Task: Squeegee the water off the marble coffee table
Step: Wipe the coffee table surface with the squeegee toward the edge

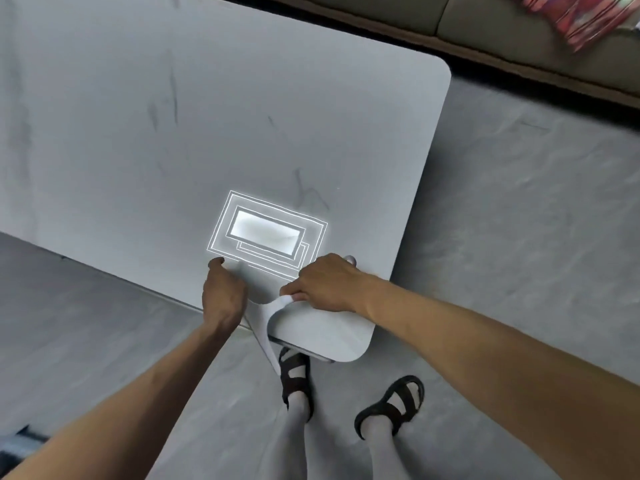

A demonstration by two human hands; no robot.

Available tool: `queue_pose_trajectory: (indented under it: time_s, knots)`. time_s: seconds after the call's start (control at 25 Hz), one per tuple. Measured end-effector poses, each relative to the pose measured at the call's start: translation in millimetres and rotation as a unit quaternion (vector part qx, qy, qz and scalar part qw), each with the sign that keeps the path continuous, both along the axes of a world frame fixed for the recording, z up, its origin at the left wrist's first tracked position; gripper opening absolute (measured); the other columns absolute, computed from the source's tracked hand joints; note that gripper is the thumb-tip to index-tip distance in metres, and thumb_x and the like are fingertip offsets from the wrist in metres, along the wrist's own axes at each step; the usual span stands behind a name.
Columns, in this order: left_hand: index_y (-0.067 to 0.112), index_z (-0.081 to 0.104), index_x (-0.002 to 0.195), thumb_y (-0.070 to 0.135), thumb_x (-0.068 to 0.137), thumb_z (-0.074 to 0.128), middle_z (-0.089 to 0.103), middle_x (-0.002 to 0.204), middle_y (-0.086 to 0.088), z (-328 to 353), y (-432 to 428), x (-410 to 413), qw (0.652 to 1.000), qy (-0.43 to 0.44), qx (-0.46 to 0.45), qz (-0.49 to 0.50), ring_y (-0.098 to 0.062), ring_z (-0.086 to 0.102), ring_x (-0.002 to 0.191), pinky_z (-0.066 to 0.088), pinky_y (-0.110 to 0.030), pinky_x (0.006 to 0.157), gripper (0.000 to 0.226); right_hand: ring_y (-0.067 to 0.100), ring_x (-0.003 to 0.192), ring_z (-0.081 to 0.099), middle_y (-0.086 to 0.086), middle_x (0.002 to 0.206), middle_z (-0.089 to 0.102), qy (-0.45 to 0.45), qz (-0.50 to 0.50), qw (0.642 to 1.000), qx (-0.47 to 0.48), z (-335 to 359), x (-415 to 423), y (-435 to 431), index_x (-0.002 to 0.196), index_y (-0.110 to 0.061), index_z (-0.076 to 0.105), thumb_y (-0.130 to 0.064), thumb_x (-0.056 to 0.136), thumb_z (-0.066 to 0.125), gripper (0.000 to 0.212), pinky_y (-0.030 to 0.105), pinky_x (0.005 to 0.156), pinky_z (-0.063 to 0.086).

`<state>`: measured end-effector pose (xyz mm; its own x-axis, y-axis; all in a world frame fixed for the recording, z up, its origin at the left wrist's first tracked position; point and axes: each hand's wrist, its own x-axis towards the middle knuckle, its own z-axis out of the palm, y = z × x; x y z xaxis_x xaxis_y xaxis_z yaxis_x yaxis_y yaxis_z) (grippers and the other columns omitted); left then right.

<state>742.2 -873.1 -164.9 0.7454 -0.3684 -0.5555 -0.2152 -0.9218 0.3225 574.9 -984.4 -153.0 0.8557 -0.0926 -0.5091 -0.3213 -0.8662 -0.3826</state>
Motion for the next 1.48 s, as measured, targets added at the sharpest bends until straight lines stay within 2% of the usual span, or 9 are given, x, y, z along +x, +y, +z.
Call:
queue_pose_trajectory:
  time_s: [0.16, 0.24, 0.44, 0.6, 0.84, 1.0, 1.16, 1.32, 1.48]
  knots:
    - [0.005, 0.043, 0.133, 0.013, 0.091, 0.047, 0.054, 0.132, -0.02, -1.7, -6.2, 14.1, 0.997, 0.012, -0.003, -0.076, -0.039, 0.052, 0.12, 0.044, -0.048, 0.102, 0.043, 0.029, 0.086, 0.062, 0.001, 0.099, 0.068, -0.024, -0.023, 0.998, -0.049, -13.2, 16.1, -33.6, 0.124, -0.041, 0.053, -0.033, 0.101, 0.035, 0.031, 0.034, 0.065, 0.041]
    - [0.003, 0.037, 0.14, 0.011, 0.091, 0.046, 0.05, 0.137, -0.021, -0.1, -17.7, 6.3, 0.994, 0.018, -0.006, -0.111, -0.038, 0.048, 0.126, 0.04, -0.044, 0.106, 0.05, 0.031, 0.093, 0.062, 0.001, 0.107, 0.068, -0.03, -0.083, 0.993, -0.073, -13.1, 3.4, -64.9, 0.125, -0.045, 0.052, -0.04, 0.1, 0.033, 0.031, 0.034, 0.065, 0.037]
    - [0.001, 0.041, 0.136, 0.01, 0.097, 0.039, 0.051, 0.137, -0.02, 3.2, -55.7, -38.2, 0.972, 0.053, -0.013, -0.229, -0.033, 0.05, 0.124, 0.038, -0.034, 0.101, 0.04, 0.032, 0.095, 0.063, 0.001, 0.108, 0.07, -0.014, -0.236, 0.965, -0.114, -8.9, -74.7, -122.8, 0.124, -0.052, 0.048, -0.047, 0.099, 0.028, 0.032, 0.034, 0.068, 0.036]
    - [0.006, 0.036, 0.141, 0.01, 0.092, 0.05, 0.042, 0.14, -0.024, -6.4, -71.1, -60.4, 0.941, 0.102, 0.053, -0.32, -0.038, 0.048, 0.124, 0.042, -0.04, 0.1, 0.05, 0.032, 0.078, 0.065, 0.002, 0.093, 0.071, 0.005, -0.325, 0.934, -0.146, -4.7, -149.9, -117.1, 0.119, -0.048, 0.052, -0.041, 0.1, 0.036, 0.026, 0.034, 0.064, 0.048]
    - [0.01, 0.041, 0.138, 0.027, 0.088, 0.06, 0.041, 0.142, -0.021, -6.1, -79.8, -56.3, 0.919, 0.138, 0.117, -0.35, -0.039, 0.047, 0.126, 0.042, -0.041, 0.103, 0.056, 0.033, 0.072, 0.066, 0.007, 0.084, 0.072, 0.047, -0.396, 0.888, -0.229, 15.6, -239.6, -79.3, 0.12, -0.043, 0.058, -0.041, 0.098, 0.042, 0.028, 0.034, 0.058, 0.043]
    - [0.012, 0.045, 0.136, 0.02, 0.091, 0.051, 0.057, 0.131, -0.018, 6.5, -65.7, -37.3, 0.926, 0.158, 0.056, -0.337, -0.036, 0.055, 0.118, 0.043, -0.035, 0.094, 0.045, 0.032, 0.07, 0.066, 0.006, 0.084, 0.072, 0.07, -0.395, 0.885, -0.237, 39.2, -235.3, -64.3, 0.123, -0.042, 0.058, -0.042, 0.098, 0.041, 0.031, 0.034, 0.059, 0.048]
    - [0.014, 0.051, 0.131, 0.025, 0.088, 0.046, 0.064, 0.121, -0.015, 12.9, -39.1, -17.1, 0.949, 0.143, 0.018, -0.28, -0.033, 0.06, 0.107, 0.047, -0.034, 0.085, 0.045, 0.026, 0.068, 0.063, -0.002, 0.082, 0.068, 0.024, -0.306, 0.94, -0.149, 43.0, -151.6, -39.3, 0.12, -0.047, 0.053, -0.042, 0.1, 0.037, 0.026, 0.032, 0.057, 0.048]
    - [0.016, 0.052, 0.128, 0.019, 0.091, 0.042, 0.066, 0.117, -0.016, 4.7, -7.9, -9.5, 0.965, 0.101, 0.039, -0.239, -0.033, 0.061, 0.099, 0.044, -0.031, 0.078, 0.038, 0.025, 0.072, 0.057, -0.007, 0.075, 0.047, 0.063, -0.161, 0.983, -0.06, 24.0, -79.1, 8.4, 0.128, -0.05, 0.043, -0.047, 0.101, 0.027, 0.032, 0.029, 0.05, 0.028]
    - [0.016, 0.053, 0.125, 0.016, 0.087, 0.043, 0.065, 0.114, -0.015, -3.1, 7.6, -19.7, 0.955, 0.102, 0.066, -0.27, -0.031, 0.059, 0.095, 0.039, -0.028, 0.075, 0.039, 0.026, 0.071, 0.056, -0.003, 0.079, 0.055, 0.089, -0.166, 0.98, -0.061, 15.9, -102.9, 10.6, 0.119, -0.048, 0.043, -0.044, 0.101, 0.029, 0.024, 0.034, 0.054, 0.041]
